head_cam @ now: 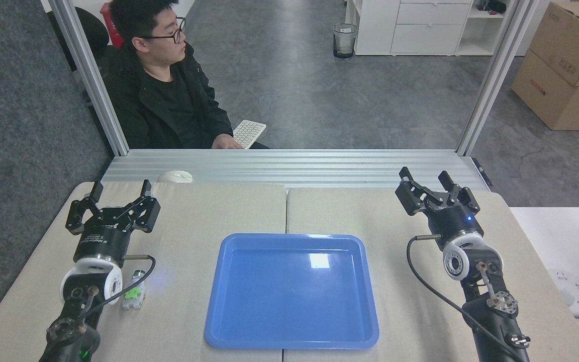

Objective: Pick up switch part and place in tray
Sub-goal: 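Lower the left gripper toward the white-and-green switch part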

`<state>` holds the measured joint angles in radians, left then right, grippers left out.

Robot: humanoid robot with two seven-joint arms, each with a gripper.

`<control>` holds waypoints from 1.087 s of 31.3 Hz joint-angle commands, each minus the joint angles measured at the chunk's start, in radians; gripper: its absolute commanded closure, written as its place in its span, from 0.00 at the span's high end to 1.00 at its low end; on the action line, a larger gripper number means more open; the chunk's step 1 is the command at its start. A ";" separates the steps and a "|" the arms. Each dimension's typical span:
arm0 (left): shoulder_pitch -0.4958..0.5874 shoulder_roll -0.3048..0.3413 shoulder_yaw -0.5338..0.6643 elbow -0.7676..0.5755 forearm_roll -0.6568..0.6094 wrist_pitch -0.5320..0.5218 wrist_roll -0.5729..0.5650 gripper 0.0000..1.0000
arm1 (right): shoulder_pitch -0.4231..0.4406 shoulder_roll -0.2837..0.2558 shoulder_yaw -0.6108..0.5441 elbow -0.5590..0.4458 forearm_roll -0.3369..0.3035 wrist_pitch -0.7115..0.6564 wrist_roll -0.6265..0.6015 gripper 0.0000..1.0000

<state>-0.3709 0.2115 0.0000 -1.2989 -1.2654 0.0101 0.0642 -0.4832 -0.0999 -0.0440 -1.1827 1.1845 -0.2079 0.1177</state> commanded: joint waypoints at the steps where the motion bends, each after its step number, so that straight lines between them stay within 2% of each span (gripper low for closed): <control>1: 0.003 -0.001 0.014 -0.010 0.000 0.001 0.000 1.00 | 0.002 0.000 -0.001 0.000 0.001 0.001 0.000 1.00; 9: 0.012 -0.003 0.015 -0.006 0.003 0.001 0.000 1.00 | 0.000 -0.001 0.001 0.000 0.004 0.001 0.002 1.00; 14: 0.020 -0.003 0.015 -0.005 0.003 0.001 0.000 1.00 | 0.000 0.000 0.003 0.000 0.032 0.001 0.002 1.00; 34: 0.018 -0.004 0.015 -0.006 0.001 0.001 0.000 1.00 | 0.000 0.000 0.003 0.000 0.032 0.001 0.000 1.00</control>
<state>-0.3535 0.2088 0.0000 -1.3039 -1.2631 0.0102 0.0644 -0.4832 -0.0999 -0.0421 -1.1827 1.2142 -0.2079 0.1191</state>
